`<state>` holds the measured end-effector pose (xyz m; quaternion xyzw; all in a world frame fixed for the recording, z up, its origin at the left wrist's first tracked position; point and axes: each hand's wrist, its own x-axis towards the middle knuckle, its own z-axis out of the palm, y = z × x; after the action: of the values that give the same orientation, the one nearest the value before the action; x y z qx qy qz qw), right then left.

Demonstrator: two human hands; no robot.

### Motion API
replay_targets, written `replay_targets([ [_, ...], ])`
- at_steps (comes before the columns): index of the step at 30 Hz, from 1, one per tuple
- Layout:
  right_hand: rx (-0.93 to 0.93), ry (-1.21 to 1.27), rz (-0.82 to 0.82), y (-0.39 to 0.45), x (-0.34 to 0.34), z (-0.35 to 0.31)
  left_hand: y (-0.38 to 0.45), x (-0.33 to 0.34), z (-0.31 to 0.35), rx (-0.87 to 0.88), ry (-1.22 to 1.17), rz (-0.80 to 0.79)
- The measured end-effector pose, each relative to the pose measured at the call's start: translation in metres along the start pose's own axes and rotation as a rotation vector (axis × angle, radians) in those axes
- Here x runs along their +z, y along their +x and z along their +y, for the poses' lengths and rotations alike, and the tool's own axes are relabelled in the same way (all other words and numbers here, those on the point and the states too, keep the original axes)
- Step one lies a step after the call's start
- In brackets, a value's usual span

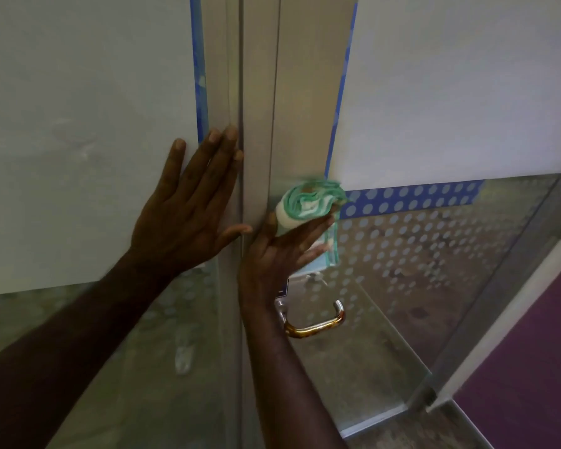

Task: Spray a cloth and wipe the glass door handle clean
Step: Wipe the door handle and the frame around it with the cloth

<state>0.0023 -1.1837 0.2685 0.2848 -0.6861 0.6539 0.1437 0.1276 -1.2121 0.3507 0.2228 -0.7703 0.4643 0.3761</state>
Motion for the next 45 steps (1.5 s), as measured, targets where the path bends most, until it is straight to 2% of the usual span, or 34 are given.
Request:
replay_targets([
  [2, 0.091, 0.008, -0.099, -0.025, -0.008, 0.015, -0.001, 0.000, 0.000, 0.000, 0.002, -0.012],
  [5, 0.209, -0.114, -0.256, -0.038, -0.014, 0.031, 0.000, 0.001, -0.001, -0.004, 0.013, -0.011],
  [6, 0.192, -0.154, -0.306, -0.029, -0.015, 0.029, -0.001, 0.001, -0.001, -0.008, 0.001, -0.010],
  [7, 0.142, -0.073, -0.311, -0.018, -0.016, 0.020, 0.000, 0.001, -0.001, -0.003, -0.008, -0.012],
  [9, 0.089, 0.184, -0.118, 0.008, -0.016, -0.011, 0.000, 0.003, -0.002, -0.002, 0.000, -0.021],
  [11, 0.107, 0.252, 0.032, 0.019, -0.013, -0.027, 0.000, 0.004, -0.002, -0.007, -0.004, -0.034],
  [12, 0.109, 0.237, 0.015, 0.015, -0.013, -0.025, -0.001, 0.005, -0.002, -0.002, 0.004, -0.029],
  [15, 0.220, 0.142, -0.167, -0.019, -0.022, 0.005, -0.002, 0.007, -0.003, 0.004, 0.010, -0.026],
  [17, 0.260, 0.026, -0.188, -0.030, -0.027, 0.019, -0.003, 0.007, -0.003, 0.008, 0.026, -0.019],
  [20, 0.390, 0.080, -0.245, -0.003, -0.023, -0.006, -0.003, 0.007, -0.003, 0.005, 0.025, -0.013],
  [24, 0.187, 0.162, -0.102, 0.027, -0.017, -0.031, -0.002, 0.008, -0.002, 0.002, 0.013, -0.011],
  [27, 0.166, 0.362, -0.117, 0.021, -0.030, -0.029, -0.002, 0.007, -0.002, 0.003, 0.004, -0.006],
  [29, 0.318, 0.585, -0.178, 0.023, -0.049, -0.019, -0.003, 0.007, -0.002, -0.003, 0.010, -0.001],
  [32, 0.572, 0.828, -0.164, 0.033, -0.094, 0.007, -0.003, 0.008, -0.003, -0.001, 0.000, 0.004],
  [35, 0.628, 0.962, -0.173, 0.038, -0.144, 0.047, -0.001, 0.007, -0.004, -0.007, -0.026, 0.003],
  [38, 0.589, 0.884, -0.200, 0.040, -0.179, 0.073, -0.009, 0.005, 0.009, -0.067, -0.099, -0.003],
  [41, 0.482, 0.648, -0.217, 0.039, -0.188, 0.093, -0.034, 0.006, 0.048, -0.060, -0.145, -0.057],
  [45, 0.384, 0.476, -0.354, 0.029, -0.179, 0.116, -0.060, 0.015, 0.076, -0.068, -0.136, -0.095],
])
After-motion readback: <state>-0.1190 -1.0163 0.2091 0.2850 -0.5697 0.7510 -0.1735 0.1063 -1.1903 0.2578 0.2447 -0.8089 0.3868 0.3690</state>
